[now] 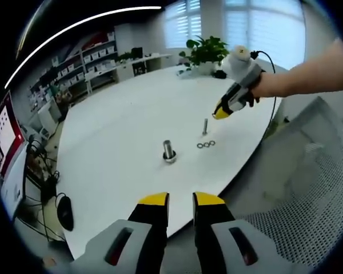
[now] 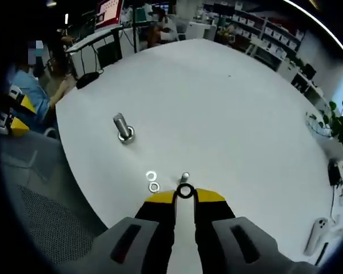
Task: Place the washer onto the threaded stud by aligning its center hole with the stud, sliding it down to the base, and recovering from edge contact or off-axis alignment until the washer reaches the visible bottom stop.
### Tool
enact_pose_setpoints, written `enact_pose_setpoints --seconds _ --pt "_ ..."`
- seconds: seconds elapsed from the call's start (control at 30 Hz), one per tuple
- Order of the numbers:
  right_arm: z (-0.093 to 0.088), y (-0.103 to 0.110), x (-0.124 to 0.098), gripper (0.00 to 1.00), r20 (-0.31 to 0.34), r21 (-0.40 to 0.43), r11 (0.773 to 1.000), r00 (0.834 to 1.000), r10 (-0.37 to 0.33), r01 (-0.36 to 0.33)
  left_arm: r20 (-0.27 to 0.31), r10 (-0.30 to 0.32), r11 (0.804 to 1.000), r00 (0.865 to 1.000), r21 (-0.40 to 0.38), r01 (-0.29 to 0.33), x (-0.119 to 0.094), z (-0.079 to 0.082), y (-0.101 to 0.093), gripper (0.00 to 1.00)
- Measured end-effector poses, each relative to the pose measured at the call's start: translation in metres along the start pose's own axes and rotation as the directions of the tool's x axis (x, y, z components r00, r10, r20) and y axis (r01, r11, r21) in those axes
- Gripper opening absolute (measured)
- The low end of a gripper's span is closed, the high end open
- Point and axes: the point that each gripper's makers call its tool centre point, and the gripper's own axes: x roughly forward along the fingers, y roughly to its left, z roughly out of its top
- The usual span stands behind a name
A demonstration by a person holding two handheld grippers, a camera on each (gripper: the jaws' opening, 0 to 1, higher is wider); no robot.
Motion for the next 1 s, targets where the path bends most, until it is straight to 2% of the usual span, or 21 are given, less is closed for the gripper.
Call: enact_pose_setpoints --seconds 0.23,0.5,1.0 --pt "0.003 0.001 0.013 0.13 -0.027 -0.050 0.999 1.000 0.011 -0.013 -0.005 0.005 1.000 1.000 0.006 -0.005 0.001 0.000 0.001 0.14" --pt "0.004 -0.006 0.020 0.13 -0.060 -0.047 0.999 0.998 0.022 -0.025 -0.005 0.013 1.000 1.000 0.001 -0.013 0.000 0.000 0.003 0.14" --pt "0.000 0.000 0.032 0.14 -0.127 -0.070 0.996 0.991 0.048 -0.057 -0.005 0.020 1.000 1.000 -0.005 -0.020 0.000 -0.001 0.005 0.14"
